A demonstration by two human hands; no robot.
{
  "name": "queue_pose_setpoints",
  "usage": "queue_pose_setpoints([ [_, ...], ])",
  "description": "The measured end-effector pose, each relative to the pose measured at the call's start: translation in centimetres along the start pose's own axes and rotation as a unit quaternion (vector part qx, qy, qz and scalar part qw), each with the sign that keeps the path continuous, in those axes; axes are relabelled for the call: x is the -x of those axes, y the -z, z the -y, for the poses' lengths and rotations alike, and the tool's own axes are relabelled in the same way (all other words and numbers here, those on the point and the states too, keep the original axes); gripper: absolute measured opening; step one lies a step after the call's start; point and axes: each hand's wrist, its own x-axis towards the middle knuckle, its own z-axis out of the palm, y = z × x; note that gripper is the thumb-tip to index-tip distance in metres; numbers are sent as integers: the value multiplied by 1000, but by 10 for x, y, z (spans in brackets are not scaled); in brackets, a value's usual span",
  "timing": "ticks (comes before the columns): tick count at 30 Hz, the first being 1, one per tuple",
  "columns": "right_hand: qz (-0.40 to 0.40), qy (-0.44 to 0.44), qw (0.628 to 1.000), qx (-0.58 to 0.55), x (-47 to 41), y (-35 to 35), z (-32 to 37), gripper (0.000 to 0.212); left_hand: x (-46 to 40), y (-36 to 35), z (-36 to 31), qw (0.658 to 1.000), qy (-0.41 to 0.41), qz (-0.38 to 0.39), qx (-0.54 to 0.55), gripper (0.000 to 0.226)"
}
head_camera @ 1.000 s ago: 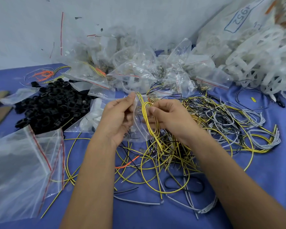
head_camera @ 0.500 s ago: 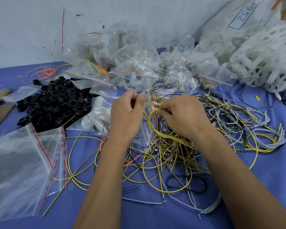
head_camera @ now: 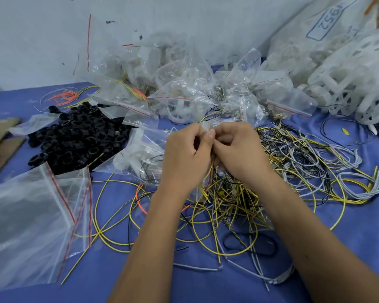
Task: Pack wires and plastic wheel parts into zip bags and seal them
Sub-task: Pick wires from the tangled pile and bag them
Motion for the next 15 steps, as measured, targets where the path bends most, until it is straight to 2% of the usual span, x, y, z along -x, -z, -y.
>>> queue_pose_setpoints([
  [4, 134, 39, 990, -3, -3, 11, 1, 9, -4, 8, -2, 994, 52, -20, 97, 33],
  [7, 160, 66, 983, 54, -1, 7, 1, 8, -4, 12, -3, 988, 72, -3, 134, 35],
  [9, 79, 92, 986, 115, -2, -1, -2, 8, -4, 13, -5, 987, 75, 7, 139, 35],
  [12, -103, 103, 978, 152, 0, -13, -7, 5, -4, 14, -7, 987, 74, 20, 143, 37],
  [15, -177, 97, 971, 125, 2, -20, -9, 4, -4, 14, -6, 986, 76, 29, 145, 39],
])
